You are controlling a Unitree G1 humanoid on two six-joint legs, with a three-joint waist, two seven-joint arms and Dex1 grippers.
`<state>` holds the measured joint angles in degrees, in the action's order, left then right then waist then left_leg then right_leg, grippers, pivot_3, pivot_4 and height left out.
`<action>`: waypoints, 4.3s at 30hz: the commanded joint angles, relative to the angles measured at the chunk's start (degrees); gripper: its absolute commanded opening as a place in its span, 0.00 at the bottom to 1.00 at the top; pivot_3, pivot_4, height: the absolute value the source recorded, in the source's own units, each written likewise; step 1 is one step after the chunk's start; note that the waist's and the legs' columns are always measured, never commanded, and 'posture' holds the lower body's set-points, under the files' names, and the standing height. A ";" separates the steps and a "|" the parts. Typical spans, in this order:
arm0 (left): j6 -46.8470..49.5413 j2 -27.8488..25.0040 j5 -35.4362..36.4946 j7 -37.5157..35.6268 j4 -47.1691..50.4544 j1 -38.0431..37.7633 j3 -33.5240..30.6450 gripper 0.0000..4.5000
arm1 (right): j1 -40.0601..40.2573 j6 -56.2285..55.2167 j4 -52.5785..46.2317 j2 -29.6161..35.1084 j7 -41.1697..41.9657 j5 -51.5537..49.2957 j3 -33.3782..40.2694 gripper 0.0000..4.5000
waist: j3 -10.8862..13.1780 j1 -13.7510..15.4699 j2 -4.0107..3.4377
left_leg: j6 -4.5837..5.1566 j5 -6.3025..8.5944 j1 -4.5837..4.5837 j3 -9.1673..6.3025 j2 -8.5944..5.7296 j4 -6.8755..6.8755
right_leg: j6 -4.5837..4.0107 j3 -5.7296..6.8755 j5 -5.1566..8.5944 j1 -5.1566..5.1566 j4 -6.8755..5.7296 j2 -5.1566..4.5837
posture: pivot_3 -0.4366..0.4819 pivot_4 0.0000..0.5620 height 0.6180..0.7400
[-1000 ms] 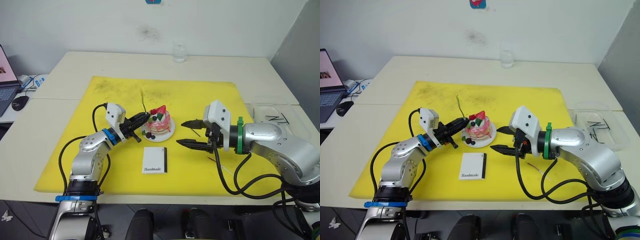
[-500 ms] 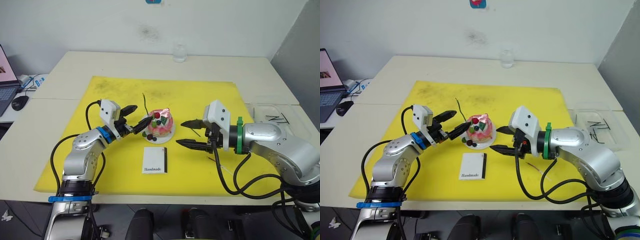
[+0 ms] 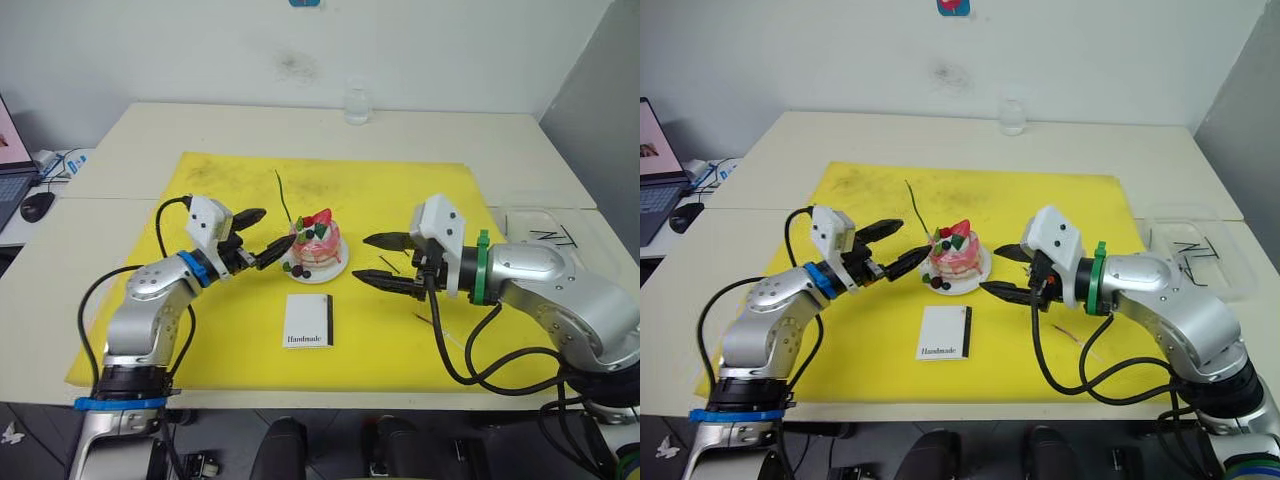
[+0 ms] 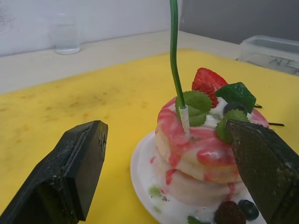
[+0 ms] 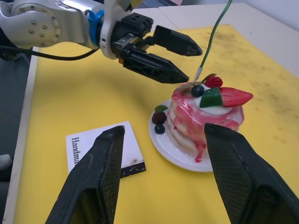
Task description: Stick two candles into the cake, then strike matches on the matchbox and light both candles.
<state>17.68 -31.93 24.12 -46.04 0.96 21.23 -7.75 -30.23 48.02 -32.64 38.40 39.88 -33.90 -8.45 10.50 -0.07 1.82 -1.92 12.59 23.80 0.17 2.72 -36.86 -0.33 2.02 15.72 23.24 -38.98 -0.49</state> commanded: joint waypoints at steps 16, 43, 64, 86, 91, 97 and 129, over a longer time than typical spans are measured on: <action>11.35 -14.17 11.55 -12.59 30.71 -14.43 3.63 1.00 | 24.07 2.04 -9.87 14.30 2.72 -3.65 23.20 0.66 | 0.02 0.60 -0.03 | 0.00 0.00 0.01 0.09 -0.10 0.00 | 0.02 0.00 0.00 -0.03 0.03 -0.51 | 0.48 0.27 1.00; 5.49 -10.10 3.84 -12.28 31.31 -12.13 14.25 1.00 | 34.06 2.17 -6.68 15.28 -3.75 10.68 12.44 0.99 | -0.02 0.13 -0.09 | 0.00 0.00 -0.02 0.03 -0.11 -0.02 | 0.01 -0.01 0.01 -0.01 0.04 0.04 | 0.48 0.27 1.00; 6.22 -8.74 3.95 -10.20 33.36 -14.25 15.23 1.00 | 30.91 14.06 -14.96 14.04 -3.28 2.65 17.55 0.00 | -0.02 0.13 -0.09 | 0.00 0.00 -0.03 0.03 -0.10 -0.04 | 0.03 -0.03 0.00 -0.02 0.02 0.04 | 0.48 0.27 1.00; 7.96 -8.75 5.48 -11.23 34.91 -13.93 16.66 1.00 | 56.22 -12.31 7.57 28.61 23.25 16.09 38.22 0.00 | -0.08 0.92 -0.17 | 0.00 0.00 -0.09 0.04 -0.16 -0.08 | 0.03 -0.02 0.00 -0.07 0.01 0.15 | 0.48 0.27 1.00; 8.20 -8.76 5.39 -11.08 34.77 -13.28 16.80 1.00 | 55.62 -11.33 8.82 28.39 24.07 15.96 36.46 0.00 | -0.11 0.87 -0.22 | 0.01 0.00 -0.10 0.01 -0.12 -0.08 | 0.02 -0.03 0.00 -0.07 0.01 0.23 | 0.48 0.27 1.00; 8.27 -8.50 5.09 -10.77 34.61 -12.72 17.15 1.00 | 54.07 -10.04 9.50 28.54 23.51 16.59 33.46 0.16 | -0.11 0.92 -0.22 | 0.00 0.01 -0.09 0.05 -0.14 -0.08 | 0.02 -0.07 0.00 -0.06 0.01 0.23 | 0.48 0.27 1.00; 7.38 -6.55 2.37 -6.71 36.07 -14.74 19.84 1.00 | 32.64 7.39 7.83 40.67 23.10 14.93 11.00 0.63 | -0.13 1.01 -0.29 | 0.00 0.00 -0.10 0.04 -0.12 -0.10 | 0.01 -0.13 -0.01 -0.06 -0.01 0.27 | 0.48 0.27 1.00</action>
<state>25.90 -38.70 26.60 -53.04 35.06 6.58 12.05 3.25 55.53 -24.52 79.26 63.33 -19.05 2.95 10.37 0.93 1.53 -1.91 12.59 23.69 0.22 2.61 -36.96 -0.33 1.89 15.71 23.18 -38.99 -0.21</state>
